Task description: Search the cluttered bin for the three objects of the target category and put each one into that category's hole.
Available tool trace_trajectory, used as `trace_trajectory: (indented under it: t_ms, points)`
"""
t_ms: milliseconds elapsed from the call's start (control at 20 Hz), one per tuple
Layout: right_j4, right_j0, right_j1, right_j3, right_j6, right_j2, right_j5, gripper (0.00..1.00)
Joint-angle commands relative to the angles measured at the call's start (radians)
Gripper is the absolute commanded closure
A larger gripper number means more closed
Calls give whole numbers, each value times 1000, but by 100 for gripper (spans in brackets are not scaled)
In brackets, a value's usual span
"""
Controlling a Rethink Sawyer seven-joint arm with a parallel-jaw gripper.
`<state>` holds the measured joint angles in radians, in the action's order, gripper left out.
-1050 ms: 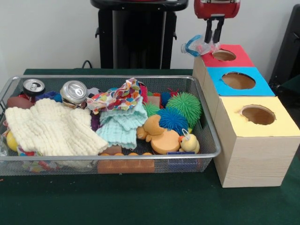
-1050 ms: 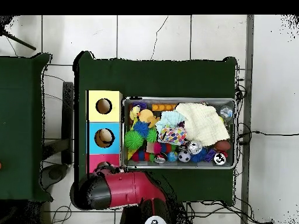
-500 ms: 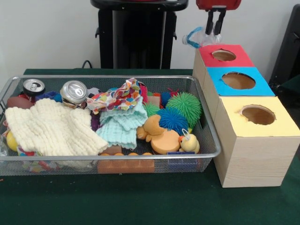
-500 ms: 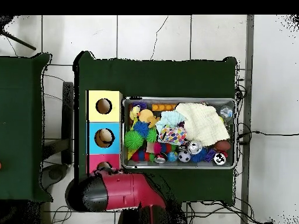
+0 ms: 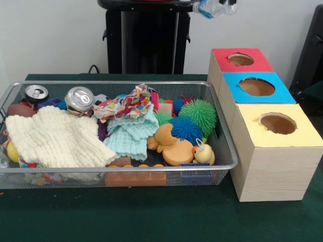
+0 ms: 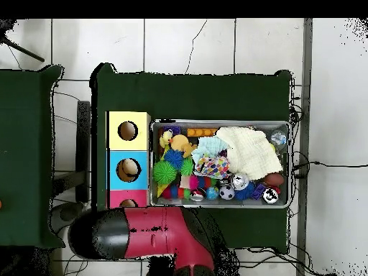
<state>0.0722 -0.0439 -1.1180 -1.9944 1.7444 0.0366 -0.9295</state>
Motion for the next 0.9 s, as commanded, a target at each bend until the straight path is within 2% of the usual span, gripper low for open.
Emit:
trace_trajectory:
  t_ms: [50, 200, 400, 600, 900]
  points:
    - [-11, -44, -23, 105, 68, 29, -72, 100]
    - [-45, -40, -2, 108, 98, 44, -37, 100]
    - [-57, -32, 49, 150, 124, 56, 1, 100]
    - [-47, -35, 110, 213, 125, 62, 1, 100]
    - [-30, -37, 208, 342, 117, 69, -50, 100]
